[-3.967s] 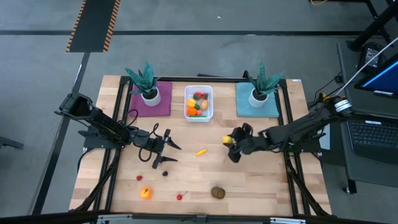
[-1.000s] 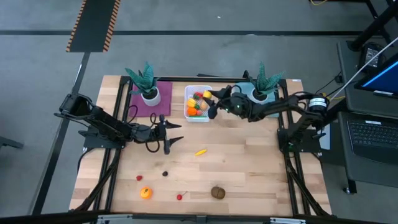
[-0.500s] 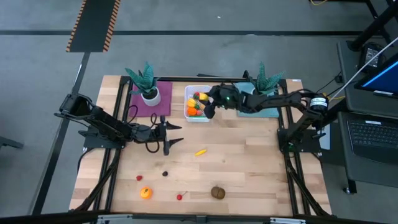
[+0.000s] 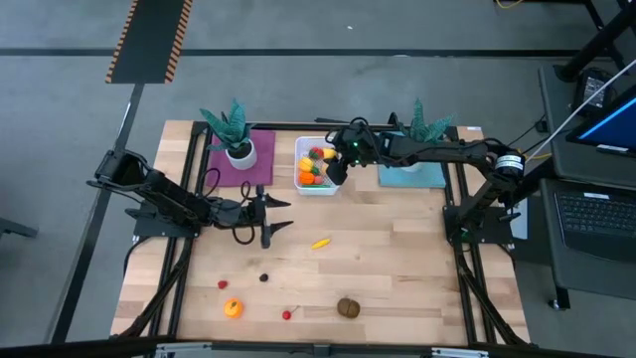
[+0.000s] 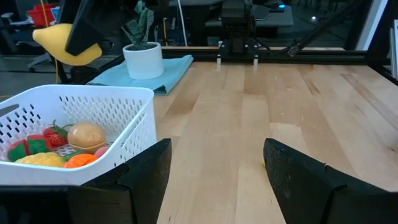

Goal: Pick and placing Produce into tupperware
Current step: Put the yellow lemon into the white bin

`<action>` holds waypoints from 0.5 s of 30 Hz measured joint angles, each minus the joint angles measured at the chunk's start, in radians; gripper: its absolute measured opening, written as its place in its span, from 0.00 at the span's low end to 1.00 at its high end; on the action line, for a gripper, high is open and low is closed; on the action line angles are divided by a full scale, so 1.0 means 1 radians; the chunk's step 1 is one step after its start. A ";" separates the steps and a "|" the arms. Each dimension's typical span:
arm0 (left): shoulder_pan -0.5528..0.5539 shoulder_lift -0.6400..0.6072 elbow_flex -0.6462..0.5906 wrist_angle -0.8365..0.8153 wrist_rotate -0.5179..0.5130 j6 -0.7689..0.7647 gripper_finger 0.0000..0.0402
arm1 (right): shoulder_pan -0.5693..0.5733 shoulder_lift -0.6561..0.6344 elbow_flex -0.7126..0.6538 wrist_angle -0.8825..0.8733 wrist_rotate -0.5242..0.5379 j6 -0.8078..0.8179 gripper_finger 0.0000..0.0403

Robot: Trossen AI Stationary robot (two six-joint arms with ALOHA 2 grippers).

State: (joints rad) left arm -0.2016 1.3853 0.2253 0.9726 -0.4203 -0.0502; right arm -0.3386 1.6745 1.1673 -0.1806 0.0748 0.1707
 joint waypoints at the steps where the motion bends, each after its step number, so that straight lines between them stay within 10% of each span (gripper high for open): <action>1: 0.000 0.000 0.000 0.000 0.000 0.000 0.62 | 0.000 0.000 0.001 0.000 -0.003 0.000 0.51; 15: 0.000 0.000 0.000 0.000 0.000 0.000 0.62 | -0.002 0.035 0.002 0.079 -0.018 -0.023 0.51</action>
State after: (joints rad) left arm -0.2012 1.3853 0.2253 0.9721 -0.4206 -0.0502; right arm -0.3406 1.7095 1.1698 -0.1012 0.0564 0.1474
